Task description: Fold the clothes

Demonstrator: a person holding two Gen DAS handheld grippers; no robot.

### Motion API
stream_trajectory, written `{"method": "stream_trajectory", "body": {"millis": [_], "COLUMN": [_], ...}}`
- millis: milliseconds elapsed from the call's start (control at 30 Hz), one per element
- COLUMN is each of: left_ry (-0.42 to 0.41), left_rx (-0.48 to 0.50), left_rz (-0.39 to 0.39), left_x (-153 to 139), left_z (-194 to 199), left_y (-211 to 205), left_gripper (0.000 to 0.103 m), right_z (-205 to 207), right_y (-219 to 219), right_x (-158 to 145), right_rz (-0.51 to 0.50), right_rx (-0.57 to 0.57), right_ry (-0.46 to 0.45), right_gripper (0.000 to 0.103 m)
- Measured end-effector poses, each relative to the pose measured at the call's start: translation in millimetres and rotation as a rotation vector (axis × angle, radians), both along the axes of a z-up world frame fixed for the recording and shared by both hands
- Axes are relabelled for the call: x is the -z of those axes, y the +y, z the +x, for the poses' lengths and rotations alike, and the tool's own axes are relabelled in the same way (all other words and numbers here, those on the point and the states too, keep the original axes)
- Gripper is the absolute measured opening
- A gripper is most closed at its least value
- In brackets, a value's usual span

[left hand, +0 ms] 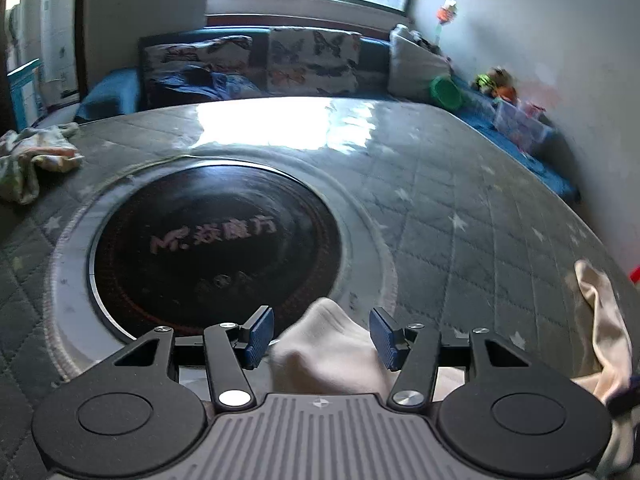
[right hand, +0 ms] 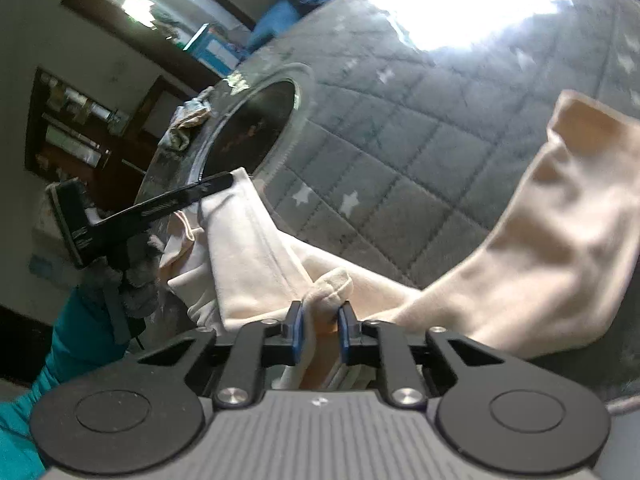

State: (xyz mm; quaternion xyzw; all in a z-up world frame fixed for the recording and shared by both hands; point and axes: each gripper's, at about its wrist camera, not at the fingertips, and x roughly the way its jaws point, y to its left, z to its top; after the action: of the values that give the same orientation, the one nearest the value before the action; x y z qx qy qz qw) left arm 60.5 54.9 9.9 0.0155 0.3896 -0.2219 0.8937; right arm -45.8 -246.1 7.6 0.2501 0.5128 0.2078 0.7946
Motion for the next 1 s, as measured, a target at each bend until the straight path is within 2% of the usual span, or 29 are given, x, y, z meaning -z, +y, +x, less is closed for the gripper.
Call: {"method": "stream_trajectory", "body": {"millis": [67,133,167,233,333,500,667,833,1000], "left_ry": [0.011,0.023,0.031,0.039,0.027,-0.031,-0.084,-0.128,-0.118], "left_rx": [0.012,0.019,0.019,0.017,0.003,-0.068,-0.155,-0.236,-0.291], "left_rz": [-0.002,-0.006,-0.011,-0.02,-0.029,-0.047,-0.075,-0.073,-0.067], "left_x": [2.9,5.3,6.2,7.3,6.8,-4.4,-17.7,-26.2,-22.9], "left_z": [2.0,4.5,5.8,8.1,10.4,15.6,29.7,52.8,89.7], "left_y": [-2.5,-4.0,-3.9,-3.5,-2.4,7.0,21.3,35.3,47.6], "left_gripper": [0.052,0.036,0.034,0.022,0.014,0.012,0.011,0.011,0.011], "right_z": [0.7,2.9,4.7,8.6,17.0,45.9,92.0,148.1,201.3], "right_y": [2.9,4.5,4.9,5.2,5.6,5.1,10.5,25.3,47.8], "right_x": [-8.6,-16.8,-20.8,-29.1,-42.5,-67.1,-76.6,-66.9,-43.9], "right_rz": [-0.029,-0.058,-0.07,-0.103,-0.18,-0.29,-0.371,-0.422,-0.474], "right_rx": [-0.023,-0.04,-0.047,-0.061,-0.08,-0.081,-0.077,-0.058,-0.068], "right_ry": [-0.043,-0.078,-0.095,-0.129,-0.198,-0.323,-0.412,-0.466,-0.49], "right_gripper": [0.014,0.014,0.013,0.013,0.013,0.011,0.01,0.01,0.01]}}
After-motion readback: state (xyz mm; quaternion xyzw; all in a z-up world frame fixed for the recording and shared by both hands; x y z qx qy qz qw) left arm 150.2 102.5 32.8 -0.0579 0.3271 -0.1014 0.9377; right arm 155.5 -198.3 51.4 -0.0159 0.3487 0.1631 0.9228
